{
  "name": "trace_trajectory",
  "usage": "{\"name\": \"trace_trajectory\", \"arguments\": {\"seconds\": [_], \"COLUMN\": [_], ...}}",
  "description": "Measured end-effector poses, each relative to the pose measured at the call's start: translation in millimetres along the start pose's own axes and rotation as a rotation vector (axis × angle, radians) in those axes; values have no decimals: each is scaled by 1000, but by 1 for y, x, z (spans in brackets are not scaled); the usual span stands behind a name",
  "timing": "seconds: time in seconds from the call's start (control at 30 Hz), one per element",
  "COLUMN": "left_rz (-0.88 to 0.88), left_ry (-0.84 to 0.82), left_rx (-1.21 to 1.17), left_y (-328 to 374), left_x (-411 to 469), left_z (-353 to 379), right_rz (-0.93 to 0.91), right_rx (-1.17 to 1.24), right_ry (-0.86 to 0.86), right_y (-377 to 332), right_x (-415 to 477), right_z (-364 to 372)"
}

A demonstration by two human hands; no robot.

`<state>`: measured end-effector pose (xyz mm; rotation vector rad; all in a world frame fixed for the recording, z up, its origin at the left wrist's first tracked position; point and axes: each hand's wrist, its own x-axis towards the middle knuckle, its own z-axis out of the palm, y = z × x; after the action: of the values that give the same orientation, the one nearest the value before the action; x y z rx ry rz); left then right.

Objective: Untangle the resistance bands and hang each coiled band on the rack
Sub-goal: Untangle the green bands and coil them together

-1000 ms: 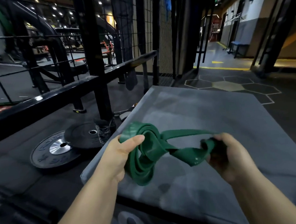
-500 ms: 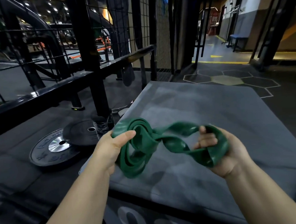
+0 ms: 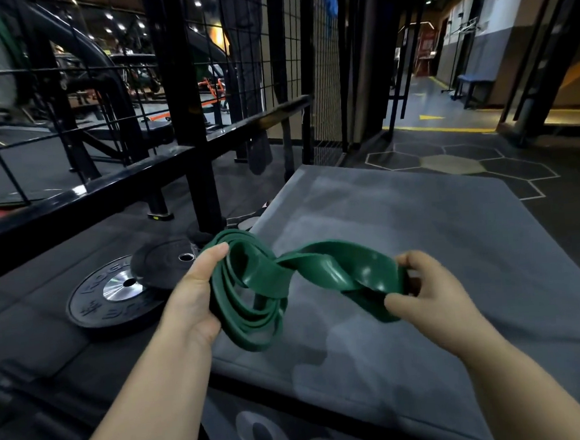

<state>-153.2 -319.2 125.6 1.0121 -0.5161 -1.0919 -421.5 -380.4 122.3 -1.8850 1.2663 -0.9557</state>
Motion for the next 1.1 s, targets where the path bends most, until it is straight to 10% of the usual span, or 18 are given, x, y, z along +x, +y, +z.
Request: {"name": "trace_trajectory", "arguments": {"seconds": [0.13, 0.4, 0.8, 1.1], "left_rz": [10, 6, -83, -93], "left_ry": [-8, -6, -47, -241], "left_rx": [-38, -44, -43, 207], "left_y": [2, 1, 3, -1], "left_x": [-1, -3, -2, -8], "left_z": [2, 4, 5, 4], "right_rz": [-81, 124, -191, -97], "right_rx": [75, 758, 855, 751], "right_ry": [218, 123, -377, 67], "right_y": [11, 3, 13, 3], "right_x": [5, 11, 5, 9], "right_z": [3, 0, -24, -26]}}
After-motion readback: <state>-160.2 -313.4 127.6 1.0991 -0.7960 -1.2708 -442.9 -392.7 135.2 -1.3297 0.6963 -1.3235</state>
